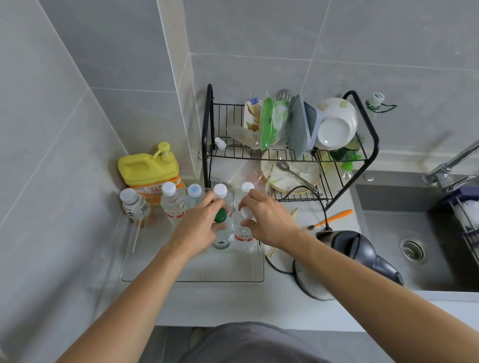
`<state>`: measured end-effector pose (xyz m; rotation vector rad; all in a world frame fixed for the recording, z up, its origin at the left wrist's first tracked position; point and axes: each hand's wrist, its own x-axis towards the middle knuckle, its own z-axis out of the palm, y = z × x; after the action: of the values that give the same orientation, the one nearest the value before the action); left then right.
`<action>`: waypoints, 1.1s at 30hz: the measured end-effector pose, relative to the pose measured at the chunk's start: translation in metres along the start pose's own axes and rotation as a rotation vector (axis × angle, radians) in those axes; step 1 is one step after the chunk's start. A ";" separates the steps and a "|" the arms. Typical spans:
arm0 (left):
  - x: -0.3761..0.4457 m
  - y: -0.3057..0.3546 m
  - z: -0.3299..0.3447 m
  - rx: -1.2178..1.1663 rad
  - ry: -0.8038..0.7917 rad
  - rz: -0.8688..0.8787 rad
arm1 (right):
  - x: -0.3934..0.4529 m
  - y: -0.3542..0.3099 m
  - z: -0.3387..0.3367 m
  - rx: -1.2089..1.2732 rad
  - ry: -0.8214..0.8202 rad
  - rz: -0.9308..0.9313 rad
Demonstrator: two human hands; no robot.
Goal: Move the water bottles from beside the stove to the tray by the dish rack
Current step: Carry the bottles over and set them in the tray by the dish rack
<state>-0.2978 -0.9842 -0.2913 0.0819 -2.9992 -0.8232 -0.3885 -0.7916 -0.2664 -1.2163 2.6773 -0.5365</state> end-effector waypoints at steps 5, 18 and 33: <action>0.001 0.010 -0.008 0.068 -0.025 -0.050 | 0.000 0.000 0.001 0.025 -0.021 0.049; 0.016 0.101 -0.044 0.192 0.376 0.087 | -0.038 0.009 -0.081 -0.037 0.193 0.107; 0.058 0.407 0.039 -0.069 0.000 0.865 | -0.366 0.063 -0.184 -0.262 0.730 1.059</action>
<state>-0.3749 -0.6181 -0.1157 -1.1091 -2.5542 -0.7743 -0.2424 -0.4310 -0.1237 0.6158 3.4647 -0.4837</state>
